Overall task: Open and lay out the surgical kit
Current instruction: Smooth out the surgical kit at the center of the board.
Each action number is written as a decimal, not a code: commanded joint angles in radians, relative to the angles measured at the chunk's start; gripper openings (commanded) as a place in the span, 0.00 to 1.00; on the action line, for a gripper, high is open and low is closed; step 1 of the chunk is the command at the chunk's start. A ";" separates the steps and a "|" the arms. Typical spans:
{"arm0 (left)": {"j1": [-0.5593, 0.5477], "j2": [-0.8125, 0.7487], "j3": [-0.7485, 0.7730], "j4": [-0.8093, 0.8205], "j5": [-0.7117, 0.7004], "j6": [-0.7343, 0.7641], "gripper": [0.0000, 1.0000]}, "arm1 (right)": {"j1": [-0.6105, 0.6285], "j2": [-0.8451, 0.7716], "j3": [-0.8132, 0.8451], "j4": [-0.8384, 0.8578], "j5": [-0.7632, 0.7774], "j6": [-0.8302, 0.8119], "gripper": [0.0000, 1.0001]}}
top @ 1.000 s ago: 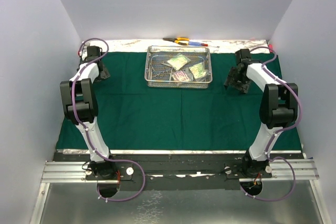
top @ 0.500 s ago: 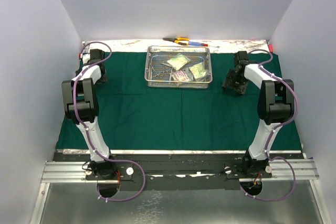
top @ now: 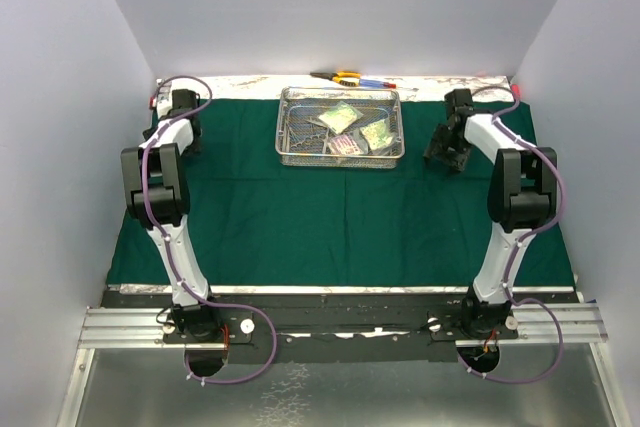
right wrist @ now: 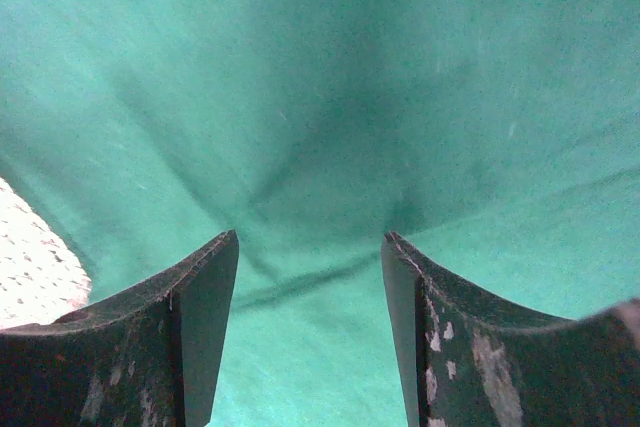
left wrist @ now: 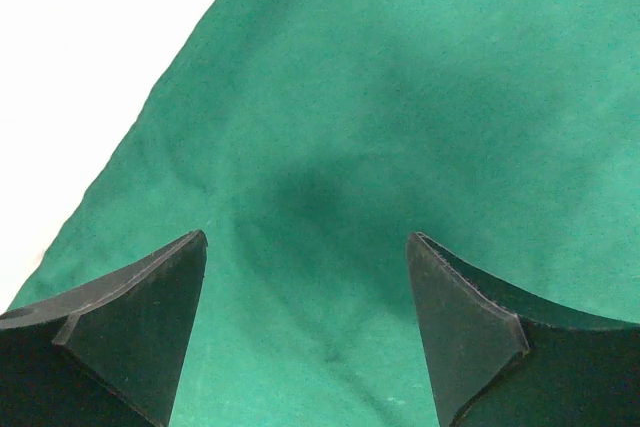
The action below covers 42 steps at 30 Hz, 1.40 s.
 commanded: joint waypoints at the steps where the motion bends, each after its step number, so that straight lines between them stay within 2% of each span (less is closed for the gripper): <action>1: 0.001 0.012 0.151 -0.017 0.169 -0.002 0.82 | -0.007 0.029 0.177 -0.055 0.138 -0.031 0.64; 7: -0.025 0.082 0.355 -0.008 0.437 0.023 0.82 | -0.051 0.097 0.320 -0.065 0.197 -0.054 0.67; 14: -0.032 0.216 0.489 0.011 0.619 0.013 0.80 | -0.070 0.186 0.416 -0.035 0.163 -0.089 0.86; 17: -0.031 0.257 0.512 0.015 0.690 0.002 0.80 | -0.087 0.208 0.437 -0.035 0.119 -0.087 0.88; 21: -0.032 0.273 0.486 0.015 0.672 -0.016 0.80 | -0.103 0.238 0.444 -0.053 0.081 -0.089 0.88; 27: -0.032 0.287 0.455 -0.003 0.536 -0.008 0.83 | -0.105 0.255 0.383 -0.033 0.001 -0.091 0.88; 35: -0.021 0.370 0.521 -0.071 0.435 -0.006 0.82 | -0.104 0.265 0.310 0.015 -0.110 -0.073 0.87; 42: 0.016 0.416 0.566 -0.105 0.418 -0.023 0.82 | -0.099 0.286 0.301 0.036 -0.174 -0.040 0.83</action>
